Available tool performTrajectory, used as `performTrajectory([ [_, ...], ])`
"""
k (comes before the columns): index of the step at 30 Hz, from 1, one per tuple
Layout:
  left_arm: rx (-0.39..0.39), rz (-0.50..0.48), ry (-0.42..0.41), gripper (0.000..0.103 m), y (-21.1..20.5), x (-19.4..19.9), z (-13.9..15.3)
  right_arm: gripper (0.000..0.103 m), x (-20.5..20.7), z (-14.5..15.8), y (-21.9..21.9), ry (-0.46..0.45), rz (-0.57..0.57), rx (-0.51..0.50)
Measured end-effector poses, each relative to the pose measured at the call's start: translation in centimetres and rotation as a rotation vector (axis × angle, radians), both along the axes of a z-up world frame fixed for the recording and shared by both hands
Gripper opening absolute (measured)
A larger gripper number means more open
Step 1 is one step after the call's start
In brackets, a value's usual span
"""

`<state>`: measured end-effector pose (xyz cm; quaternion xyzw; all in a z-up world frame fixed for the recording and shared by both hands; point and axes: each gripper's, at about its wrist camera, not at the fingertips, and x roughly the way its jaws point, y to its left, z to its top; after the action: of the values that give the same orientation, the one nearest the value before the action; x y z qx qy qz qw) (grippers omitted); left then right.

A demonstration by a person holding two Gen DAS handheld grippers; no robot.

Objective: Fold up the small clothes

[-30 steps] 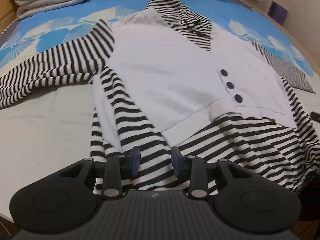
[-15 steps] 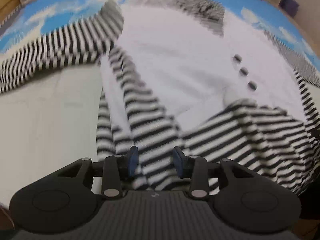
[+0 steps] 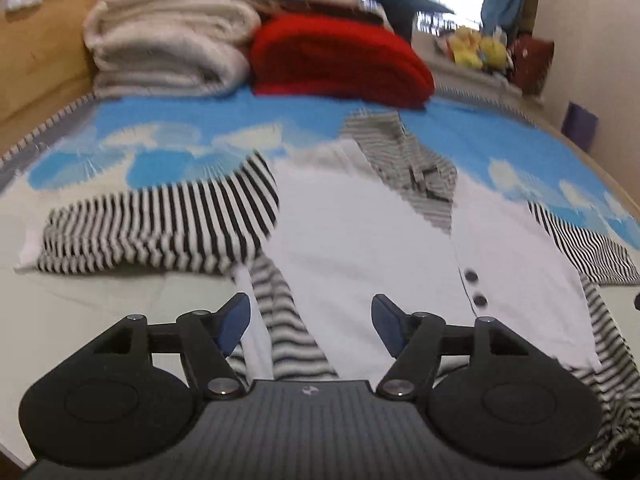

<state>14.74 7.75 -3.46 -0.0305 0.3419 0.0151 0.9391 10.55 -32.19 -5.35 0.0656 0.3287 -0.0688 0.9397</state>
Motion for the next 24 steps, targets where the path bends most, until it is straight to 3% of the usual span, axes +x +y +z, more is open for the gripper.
performTrajectory([
  [4, 0.079, 0.004, -0.072, 0.072, -0.8, -0.3, 1.0, 0.053, 0.3, 0.2, 0.3, -0.013, 0.005, -0.009],
  [10, 0.054, -0.006, -0.080, 0.072, -1.4, -0.2, 1.2, 0.053, 0.8, -0.3, 0.2, 0.001, 0.002, -0.010],
  [16, 0.087, 0.016, -0.105, 0.068, -1.5, -0.2, 1.8, 0.053, 1.0, -0.9, 0.2, 0.030, -0.005, 0.011],
  [21, 0.078, 0.023, -0.135, 0.055, 0.1, 1.8, 4.9, 0.053, 1.1, -0.8, 0.6, 0.029, 0.000, 0.015],
  [24, 0.155, 0.042, -0.212, 0.054, 0.7, 4.2, 7.6, 0.053, 1.1, -0.6, 1.0, 0.022, 0.015, -0.017],
])
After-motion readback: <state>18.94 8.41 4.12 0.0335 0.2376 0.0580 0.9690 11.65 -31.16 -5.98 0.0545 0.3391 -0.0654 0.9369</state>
